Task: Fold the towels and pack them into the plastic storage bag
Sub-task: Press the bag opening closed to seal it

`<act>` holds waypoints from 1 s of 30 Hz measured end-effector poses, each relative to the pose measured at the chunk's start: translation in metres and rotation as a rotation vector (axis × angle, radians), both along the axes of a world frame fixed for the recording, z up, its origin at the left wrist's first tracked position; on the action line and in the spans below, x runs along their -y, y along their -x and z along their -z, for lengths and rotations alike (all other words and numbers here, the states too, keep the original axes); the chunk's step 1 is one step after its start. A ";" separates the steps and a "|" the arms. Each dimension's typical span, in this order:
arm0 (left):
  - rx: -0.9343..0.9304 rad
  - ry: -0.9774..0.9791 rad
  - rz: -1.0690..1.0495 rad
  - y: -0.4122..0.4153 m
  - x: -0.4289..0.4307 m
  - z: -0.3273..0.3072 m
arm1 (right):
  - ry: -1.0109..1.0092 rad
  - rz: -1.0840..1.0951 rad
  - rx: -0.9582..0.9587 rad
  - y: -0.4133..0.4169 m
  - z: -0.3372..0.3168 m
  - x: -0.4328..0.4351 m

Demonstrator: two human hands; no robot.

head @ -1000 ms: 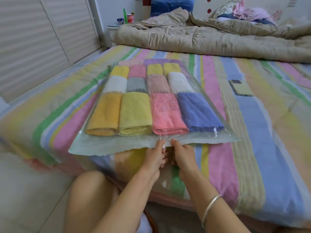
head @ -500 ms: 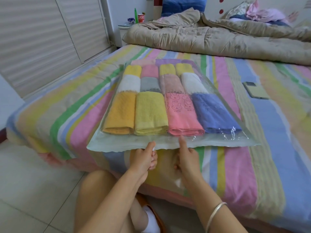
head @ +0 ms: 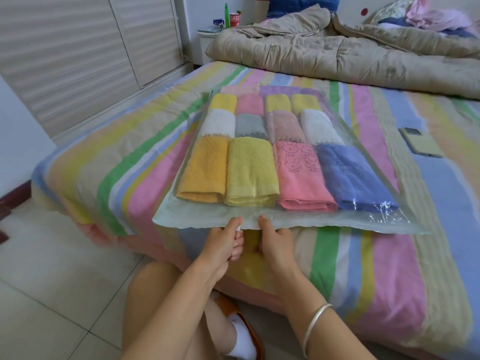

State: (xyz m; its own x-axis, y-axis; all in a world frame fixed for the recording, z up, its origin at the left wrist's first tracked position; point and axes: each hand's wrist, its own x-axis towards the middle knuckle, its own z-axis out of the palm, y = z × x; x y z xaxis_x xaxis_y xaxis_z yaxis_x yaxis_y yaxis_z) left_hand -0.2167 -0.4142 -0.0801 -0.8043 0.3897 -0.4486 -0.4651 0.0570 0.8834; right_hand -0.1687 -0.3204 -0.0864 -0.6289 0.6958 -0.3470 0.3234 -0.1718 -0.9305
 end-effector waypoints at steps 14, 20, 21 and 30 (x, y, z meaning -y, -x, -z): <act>-0.090 0.055 -0.055 0.047 0.082 0.009 | 0.110 0.002 -0.029 -0.002 -0.003 0.005; -0.108 0.080 -0.058 0.060 0.098 0.013 | 0.125 0.003 -0.032 -0.001 -0.002 0.004; -0.110 0.088 -0.055 0.061 0.100 0.012 | 0.127 0.000 -0.032 -0.001 0.000 0.003; -0.118 0.110 -0.030 0.064 0.106 0.005 | 0.102 -0.019 -0.040 0.001 0.008 0.000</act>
State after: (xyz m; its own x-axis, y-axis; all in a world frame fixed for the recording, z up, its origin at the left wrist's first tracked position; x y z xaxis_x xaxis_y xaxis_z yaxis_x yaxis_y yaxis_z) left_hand -0.2807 -0.5199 -0.0853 -0.8644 0.3182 -0.3892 -0.3618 0.1440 0.9211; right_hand -0.1694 -0.3203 -0.0944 -0.6566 0.6460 -0.3894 0.2904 -0.2600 -0.9209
